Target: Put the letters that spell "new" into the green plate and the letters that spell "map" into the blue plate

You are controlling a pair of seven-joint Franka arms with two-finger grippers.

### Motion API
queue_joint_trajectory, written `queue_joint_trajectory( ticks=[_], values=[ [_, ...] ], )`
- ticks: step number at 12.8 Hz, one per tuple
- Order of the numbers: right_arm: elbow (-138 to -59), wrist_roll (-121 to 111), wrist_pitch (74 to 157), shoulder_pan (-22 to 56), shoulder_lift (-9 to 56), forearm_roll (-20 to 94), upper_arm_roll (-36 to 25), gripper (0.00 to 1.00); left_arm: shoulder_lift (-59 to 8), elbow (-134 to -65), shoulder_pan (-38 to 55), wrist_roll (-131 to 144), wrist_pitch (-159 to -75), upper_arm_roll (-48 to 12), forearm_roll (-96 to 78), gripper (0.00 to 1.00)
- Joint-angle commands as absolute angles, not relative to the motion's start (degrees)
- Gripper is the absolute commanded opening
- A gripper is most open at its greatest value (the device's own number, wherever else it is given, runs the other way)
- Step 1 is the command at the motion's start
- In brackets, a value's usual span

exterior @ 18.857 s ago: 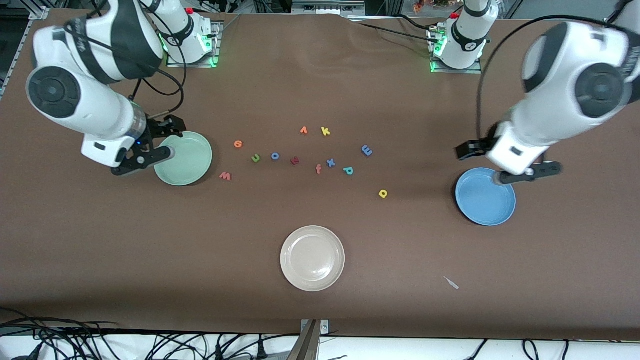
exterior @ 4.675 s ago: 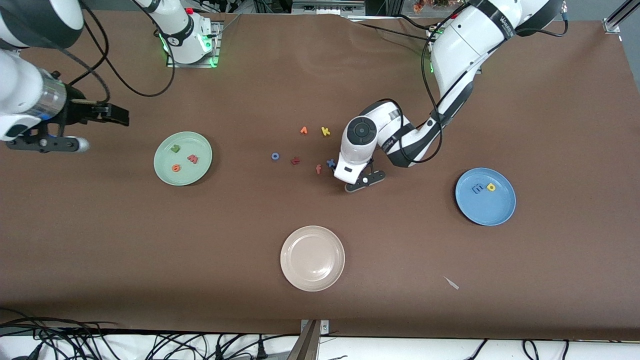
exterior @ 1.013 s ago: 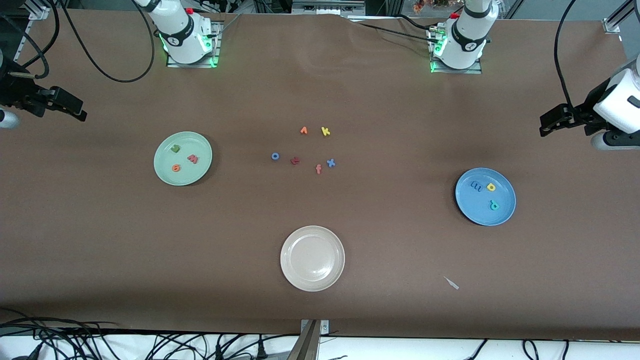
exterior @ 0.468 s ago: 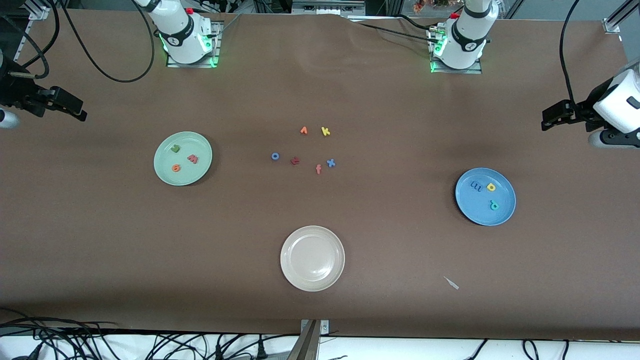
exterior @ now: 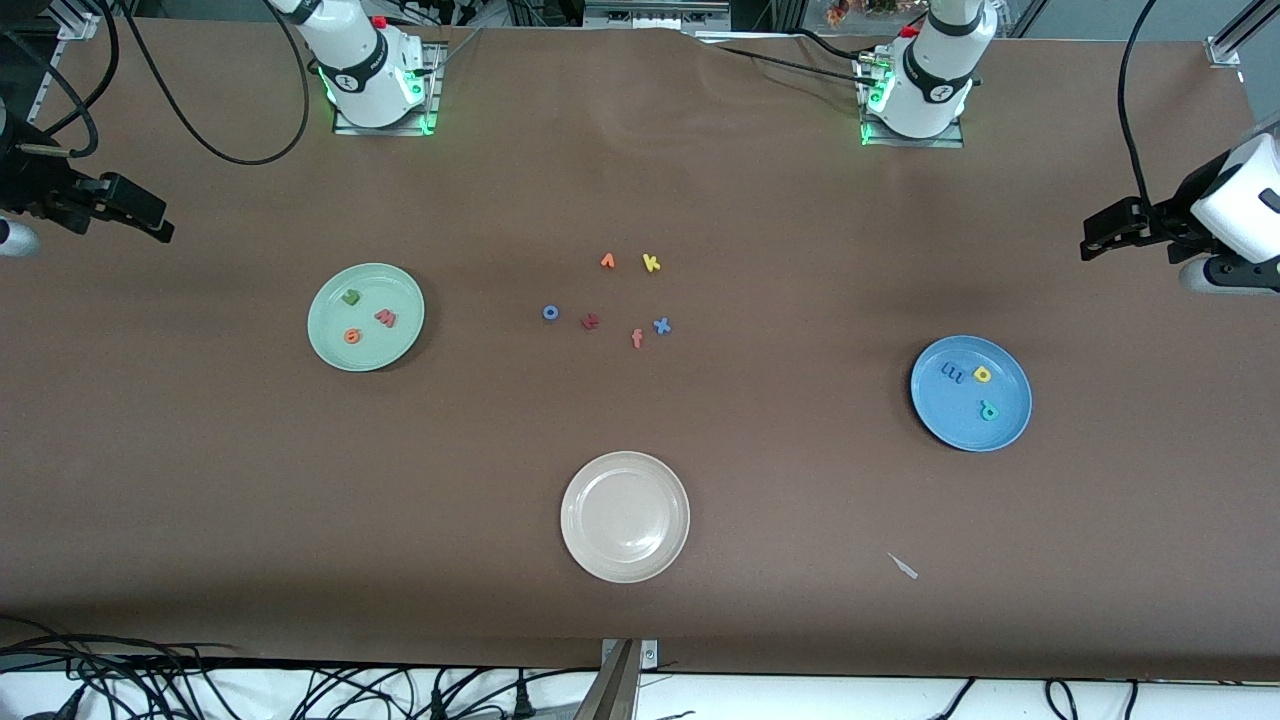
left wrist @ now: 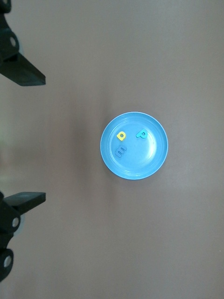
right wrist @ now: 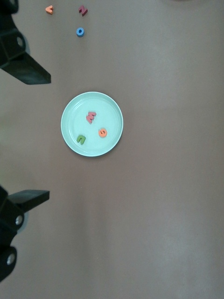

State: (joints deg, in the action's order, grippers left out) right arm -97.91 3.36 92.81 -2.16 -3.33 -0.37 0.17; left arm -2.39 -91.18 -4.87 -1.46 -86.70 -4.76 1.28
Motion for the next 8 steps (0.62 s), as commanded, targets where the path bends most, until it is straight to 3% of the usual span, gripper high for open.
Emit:
queue_joint_trajectory(
  ticks=[1, 8],
  values=[
    [-97.6, 3.2, 92.3, -3.0, -3.6, -0.5, 0.9, 1.0, -1.5, -91.3, -4.3, -2.6, -87.3, -4.7, -0.4, 1.0],
    [-97.6, 3.1, 92.2, -3.0, -3.5, -0.5, 0.9, 1.0, -1.9, -91.6, -5.0, -2.7, -88.2, -5.1, -0.4, 1.0]
  ],
)
